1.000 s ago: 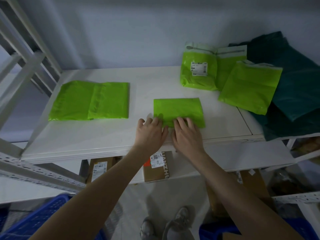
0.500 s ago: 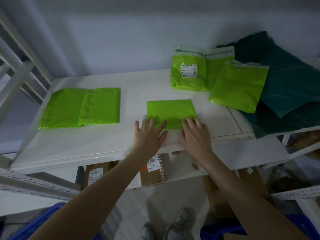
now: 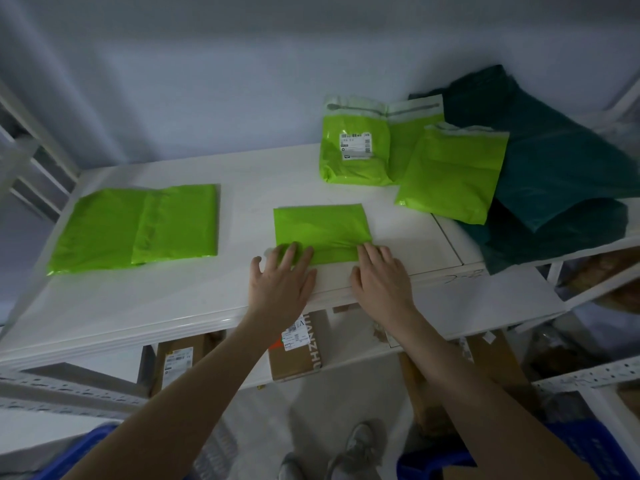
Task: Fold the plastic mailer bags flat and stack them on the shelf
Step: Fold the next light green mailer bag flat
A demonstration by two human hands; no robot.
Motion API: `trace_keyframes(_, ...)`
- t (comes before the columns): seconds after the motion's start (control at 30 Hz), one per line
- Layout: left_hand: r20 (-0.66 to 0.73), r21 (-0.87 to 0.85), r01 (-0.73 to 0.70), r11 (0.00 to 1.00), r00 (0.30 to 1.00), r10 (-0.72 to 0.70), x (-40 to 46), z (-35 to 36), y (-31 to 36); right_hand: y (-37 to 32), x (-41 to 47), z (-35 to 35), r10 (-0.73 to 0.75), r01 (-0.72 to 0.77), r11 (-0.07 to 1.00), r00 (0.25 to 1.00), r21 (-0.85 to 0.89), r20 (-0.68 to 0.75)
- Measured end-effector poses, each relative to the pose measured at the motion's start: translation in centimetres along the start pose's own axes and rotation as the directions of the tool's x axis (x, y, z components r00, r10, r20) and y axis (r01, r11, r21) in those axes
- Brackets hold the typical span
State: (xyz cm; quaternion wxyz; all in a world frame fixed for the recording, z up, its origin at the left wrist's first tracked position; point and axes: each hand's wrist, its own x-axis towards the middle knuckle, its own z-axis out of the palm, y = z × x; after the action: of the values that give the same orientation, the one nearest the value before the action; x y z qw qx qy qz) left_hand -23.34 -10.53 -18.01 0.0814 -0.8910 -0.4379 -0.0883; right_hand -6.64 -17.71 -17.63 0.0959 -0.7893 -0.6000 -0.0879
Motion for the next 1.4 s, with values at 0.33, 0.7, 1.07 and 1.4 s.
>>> trace_keyframes(0.33, 0.070, -0.285, 0.174, 0.943, 0.985, -0.160, 2.1, -2.2, 0.6, 0.1, 2.1, -1.5, 0.065, -0.058, 0.988, 0.997, 0.140, -0.048)
trace_keyframes(0.7, 0.275, -0.262, 0.027, 0.965, 0.960, 0.048, 7.6, 0.0, 1.0, -1.5, 8.4, 0.9, -0.209, 0.163, 0.967, 0.948, 0.198, 0.241)
trace_keyframes(1.07, 0.260, -0.263, 0.096, 0.960, 0.965, -0.025, 7.1, 1.5, 0.7, -1.8, 7.8, 2.2, -0.147, 0.099, 0.969, 0.968, 0.227, 0.205)
trace_keyframes(1.4, 0.276, -0.350, 0.131, 0.928, 0.961, -0.032, 7.6, 2.2, 0.3, -1.9, 8.0, 2.1, -0.051, -0.008, 0.981, 0.953, 0.193, 0.298)
